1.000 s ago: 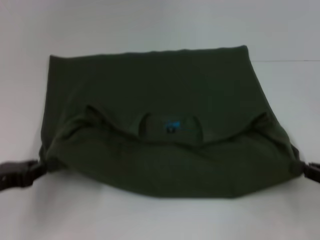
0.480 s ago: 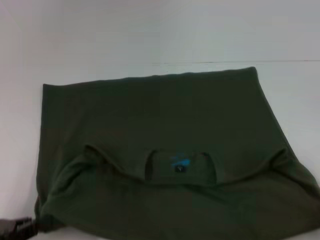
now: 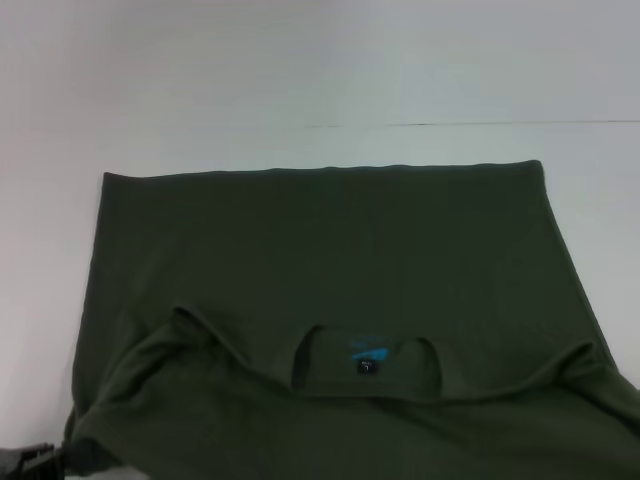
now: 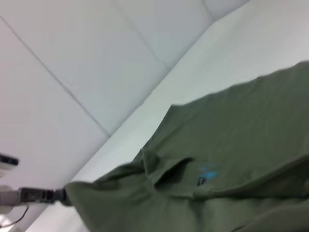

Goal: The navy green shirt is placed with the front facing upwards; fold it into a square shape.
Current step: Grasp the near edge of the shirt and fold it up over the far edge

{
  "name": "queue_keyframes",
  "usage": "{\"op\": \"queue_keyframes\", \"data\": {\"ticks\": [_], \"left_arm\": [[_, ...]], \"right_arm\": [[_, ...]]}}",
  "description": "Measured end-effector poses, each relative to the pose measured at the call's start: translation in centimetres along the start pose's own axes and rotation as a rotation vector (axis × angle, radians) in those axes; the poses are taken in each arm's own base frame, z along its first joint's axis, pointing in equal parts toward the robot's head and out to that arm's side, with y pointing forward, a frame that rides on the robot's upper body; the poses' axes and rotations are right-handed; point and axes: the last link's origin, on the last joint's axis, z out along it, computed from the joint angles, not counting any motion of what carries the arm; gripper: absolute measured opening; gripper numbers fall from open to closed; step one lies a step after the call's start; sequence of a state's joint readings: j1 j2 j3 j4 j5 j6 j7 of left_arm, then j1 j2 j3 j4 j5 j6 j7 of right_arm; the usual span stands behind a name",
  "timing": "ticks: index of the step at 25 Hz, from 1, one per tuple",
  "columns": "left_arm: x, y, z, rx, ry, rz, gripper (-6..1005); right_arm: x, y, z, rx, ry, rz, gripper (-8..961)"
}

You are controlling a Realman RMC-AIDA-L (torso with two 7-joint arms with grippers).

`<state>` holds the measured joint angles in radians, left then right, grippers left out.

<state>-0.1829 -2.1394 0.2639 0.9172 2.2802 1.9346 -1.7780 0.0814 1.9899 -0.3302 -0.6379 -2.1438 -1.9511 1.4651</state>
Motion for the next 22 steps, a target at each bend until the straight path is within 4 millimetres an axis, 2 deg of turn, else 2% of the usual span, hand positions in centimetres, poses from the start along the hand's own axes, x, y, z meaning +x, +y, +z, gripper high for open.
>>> {"op": "queue_keyframes", "data": {"ticks": [4, 9, 14, 15, 22], "left_arm": [[1.6, -0.4, 0.6, 0.004, -0.001, 0.017, 37], [5.0, -1.3, 2.0, 0.012, 0.032, 0.048, 37], [9.6, -2.4, 4.0, 0.051, 0.088, 0.075, 37], [11.2, -2.7, 4.8, 0.066, 0.103, 0.091, 37], [16.1, -3.7, 8.0, 0.175, 0.170, 0.124, 36]], "right_arm": [[-1.4, -0.6, 0.4, 0.014, -0.047, -0.019, 25], [-4.9, -2.2, 2.3, 0.038, -0.094, -0.064, 26], [-9.4, -4.6, 5.1, 0.114, -0.138, -0.104, 28], [-10.3, -5.0, 5.8, 0.128, -0.145, -0.115, 28], [-15.5, -7.4, 10.6, 0.239, -0.181, -0.163, 31]]}}
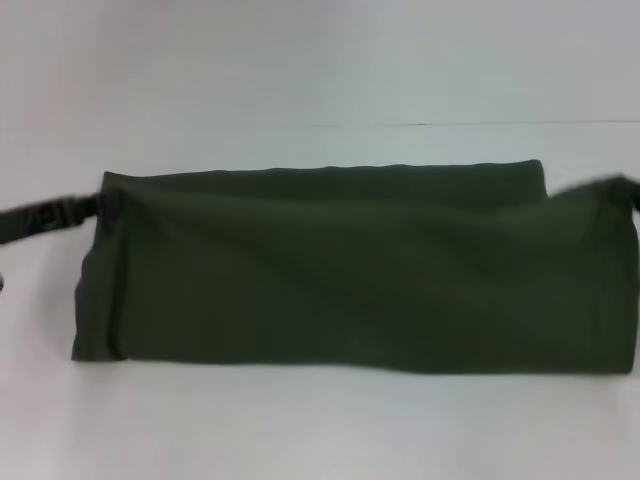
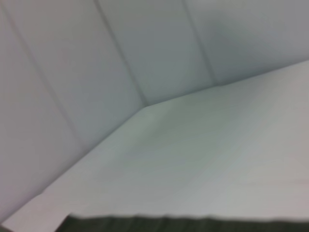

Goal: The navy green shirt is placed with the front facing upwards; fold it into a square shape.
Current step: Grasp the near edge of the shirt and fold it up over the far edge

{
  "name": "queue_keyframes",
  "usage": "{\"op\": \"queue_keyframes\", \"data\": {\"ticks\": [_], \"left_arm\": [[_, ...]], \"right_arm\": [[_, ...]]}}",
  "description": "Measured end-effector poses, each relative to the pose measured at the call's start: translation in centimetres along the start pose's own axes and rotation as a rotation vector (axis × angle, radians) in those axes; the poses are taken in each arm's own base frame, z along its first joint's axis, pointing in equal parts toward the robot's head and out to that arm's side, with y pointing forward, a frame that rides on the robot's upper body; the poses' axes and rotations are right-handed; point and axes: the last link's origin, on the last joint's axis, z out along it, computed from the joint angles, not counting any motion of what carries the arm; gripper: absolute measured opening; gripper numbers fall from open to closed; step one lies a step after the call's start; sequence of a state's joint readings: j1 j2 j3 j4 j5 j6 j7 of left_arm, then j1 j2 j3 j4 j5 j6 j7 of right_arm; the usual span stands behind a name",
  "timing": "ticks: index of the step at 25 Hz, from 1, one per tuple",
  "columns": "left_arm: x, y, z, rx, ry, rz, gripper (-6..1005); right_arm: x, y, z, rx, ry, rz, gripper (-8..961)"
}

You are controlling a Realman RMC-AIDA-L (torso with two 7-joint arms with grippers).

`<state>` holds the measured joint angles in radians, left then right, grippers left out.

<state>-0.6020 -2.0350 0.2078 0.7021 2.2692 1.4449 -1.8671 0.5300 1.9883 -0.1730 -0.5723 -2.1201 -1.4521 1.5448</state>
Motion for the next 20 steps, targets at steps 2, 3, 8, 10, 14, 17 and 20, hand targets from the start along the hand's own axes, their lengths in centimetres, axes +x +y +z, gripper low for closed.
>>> {"op": "queue_keyframes", "data": {"ticks": [2, 3, 8, 10, 14, 17, 20], "left_arm": [[1.0, -0.4, 1.1, 0.048, 0.021, 0.007, 36], [1.4, -0.7, 1.6, 0.073, 0.031, 0.009, 36], [2.8, -1.3, 3.7, 0.163, 0.087, 0.017, 37], [3.1, -1.3, 4.4, 0.185, 0.112, 0.024, 37], [3.6, -1.2, 5.9, 0.222, 0.136, 0.050, 36], [3.8, -0.9, 6.7, 0.245, 0.144, 0.081, 36], [4.2, -0.6, 7.7, 0.273, 0.145, 0.120, 37]], "right_arm": [[-1.0, -0.5, 1.6, 0.046, -0.010, -0.011, 31], [-1.4, -0.7, 2.4, 0.070, -0.014, -0.016, 31], [-2.3, -1.2, 5.6, 0.150, -0.004, -0.037, 33], [-2.3, -1.3, 6.8, 0.183, 0.011, -0.050, 34], [-2.1, -1.2, 8.6, 0.235, 0.035, -0.074, 35], [-1.8, -1.3, 9.4, 0.273, 0.044, -0.087, 36], [-1.6, -1.5, 9.8, 0.305, 0.039, -0.090, 37]]}}
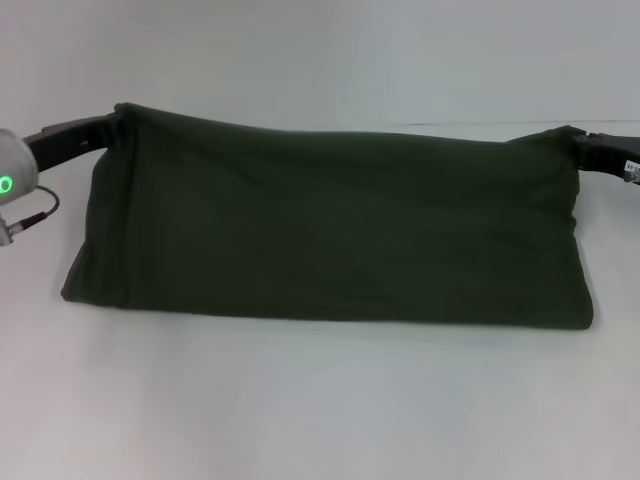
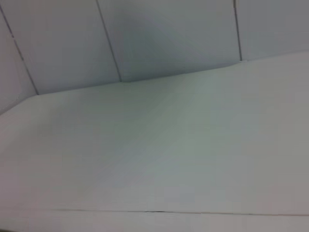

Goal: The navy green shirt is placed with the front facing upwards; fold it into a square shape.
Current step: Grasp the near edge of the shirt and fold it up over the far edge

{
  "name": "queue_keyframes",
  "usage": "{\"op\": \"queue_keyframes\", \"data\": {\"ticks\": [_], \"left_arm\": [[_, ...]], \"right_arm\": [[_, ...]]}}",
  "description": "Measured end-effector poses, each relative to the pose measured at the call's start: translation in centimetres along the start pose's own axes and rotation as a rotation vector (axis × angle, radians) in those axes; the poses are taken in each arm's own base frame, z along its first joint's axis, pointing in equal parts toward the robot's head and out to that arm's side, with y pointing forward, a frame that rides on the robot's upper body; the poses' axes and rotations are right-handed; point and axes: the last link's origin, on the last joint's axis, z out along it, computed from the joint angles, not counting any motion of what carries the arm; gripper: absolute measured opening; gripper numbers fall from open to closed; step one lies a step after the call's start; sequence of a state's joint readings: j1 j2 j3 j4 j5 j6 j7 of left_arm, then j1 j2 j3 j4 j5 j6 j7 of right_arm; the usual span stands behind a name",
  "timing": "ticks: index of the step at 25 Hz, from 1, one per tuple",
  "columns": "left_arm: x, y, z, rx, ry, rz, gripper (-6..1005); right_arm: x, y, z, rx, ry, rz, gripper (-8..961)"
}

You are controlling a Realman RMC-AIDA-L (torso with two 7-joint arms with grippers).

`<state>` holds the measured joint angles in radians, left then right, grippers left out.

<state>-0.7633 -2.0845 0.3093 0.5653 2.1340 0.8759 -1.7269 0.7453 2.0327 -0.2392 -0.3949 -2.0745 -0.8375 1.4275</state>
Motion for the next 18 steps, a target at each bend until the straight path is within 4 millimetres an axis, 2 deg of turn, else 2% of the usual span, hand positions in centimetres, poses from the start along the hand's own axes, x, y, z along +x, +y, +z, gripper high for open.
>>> {"op": "queue_keyframes", "data": {"ticks": [8, 18], "left_arm": [[0.7, 0.2, 0.7, 0.038, 0.022, 0.039, 36], [0.4, 0.3, 1.4, 0.068, 0.013, 0.068, 41]], "right_arm": [[-0.3, 0.1, 0.6, 0.027, -0.015, 0.003, 39], [-0.1, 0.6, 1.3, 0.042, 0.002, -0.011, 42]]}}
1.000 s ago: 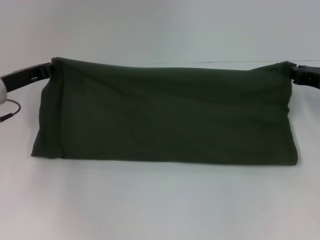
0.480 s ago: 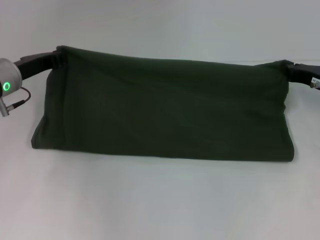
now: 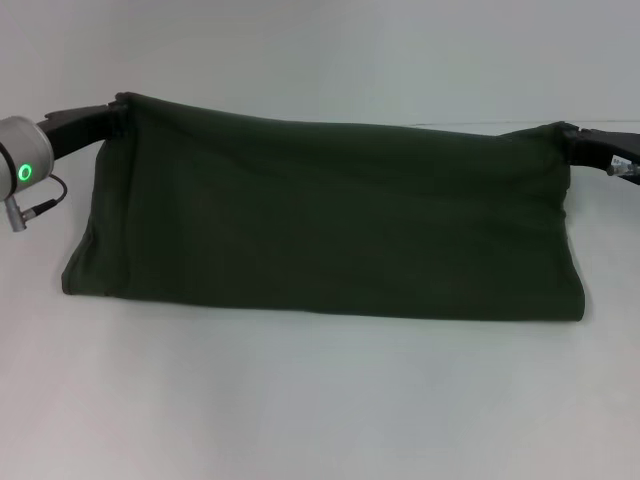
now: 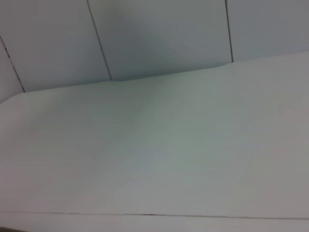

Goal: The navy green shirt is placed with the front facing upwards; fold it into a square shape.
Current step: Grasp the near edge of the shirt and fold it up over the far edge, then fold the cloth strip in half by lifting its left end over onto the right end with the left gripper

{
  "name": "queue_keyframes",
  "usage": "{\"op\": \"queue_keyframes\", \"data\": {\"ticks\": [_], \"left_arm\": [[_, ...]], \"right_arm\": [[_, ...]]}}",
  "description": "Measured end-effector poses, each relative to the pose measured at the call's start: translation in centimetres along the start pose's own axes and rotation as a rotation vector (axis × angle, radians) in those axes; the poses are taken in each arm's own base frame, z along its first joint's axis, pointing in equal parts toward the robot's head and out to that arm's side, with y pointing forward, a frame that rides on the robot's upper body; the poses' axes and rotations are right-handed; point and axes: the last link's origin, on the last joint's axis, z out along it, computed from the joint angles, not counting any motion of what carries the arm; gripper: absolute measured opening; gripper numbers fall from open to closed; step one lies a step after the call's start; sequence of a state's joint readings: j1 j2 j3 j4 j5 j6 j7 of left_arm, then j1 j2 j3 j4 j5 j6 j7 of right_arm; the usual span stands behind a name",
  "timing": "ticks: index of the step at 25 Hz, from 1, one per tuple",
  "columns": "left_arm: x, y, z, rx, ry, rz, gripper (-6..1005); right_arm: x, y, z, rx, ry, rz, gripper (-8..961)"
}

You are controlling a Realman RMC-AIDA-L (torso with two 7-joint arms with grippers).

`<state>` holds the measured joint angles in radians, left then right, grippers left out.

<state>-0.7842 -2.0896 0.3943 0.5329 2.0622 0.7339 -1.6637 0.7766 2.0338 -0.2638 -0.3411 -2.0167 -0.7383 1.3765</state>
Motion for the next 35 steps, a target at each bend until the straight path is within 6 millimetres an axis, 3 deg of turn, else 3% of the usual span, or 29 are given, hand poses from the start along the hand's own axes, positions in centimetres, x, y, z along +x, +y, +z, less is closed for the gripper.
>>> {"op": "queue_keyframes", "data": {"ticks": [7, 12, 18, 24, 28, 29, 35], "left_arm": [[-0.4, -0.1, 0.2, 0.033, -0.003, -0.007, 68], [-0.6, -0.5, 0.3, 0.088, 0.013, -0.038, 158], [-0.2, -2.0, -0.6, 0.144, 0.085, -0.131, 265], [-0.1, -2.1, -2.5, 0.036, 0.135, -0.152, 467], [-1.1, -1.3, -4.3, -0.099, 0.127, -0.140, 658], [-1.4, -1.2, -4.7, -0.120, 0.123, -0.140, 706], [-3.5, -0.8, -7.5, -0.186, 0.078, -0.109, 770]], "right_arm": [[0.5, 0.4, 0.6, 0.030, 0.033, -0.030, 44], [0.5, 0.3, 0.9, 0.076, 0.042, -0.049, 46], [0.1, 0.1, 0.9, 0.082, 0.035, -0.048, 237], [-0.5, 0.4, 0.1, -0.019, 0.003, 0.001, 527], [-0.1, 0.3, -2.0, -0.132, -0.004, 0.071, 720], [0.0, 0.2, -2.5, -0.154, 0.000, 0.085, 730], [1.1, -0.6, -6.3, -0.271, 0.043, 0.184, 781]]}}
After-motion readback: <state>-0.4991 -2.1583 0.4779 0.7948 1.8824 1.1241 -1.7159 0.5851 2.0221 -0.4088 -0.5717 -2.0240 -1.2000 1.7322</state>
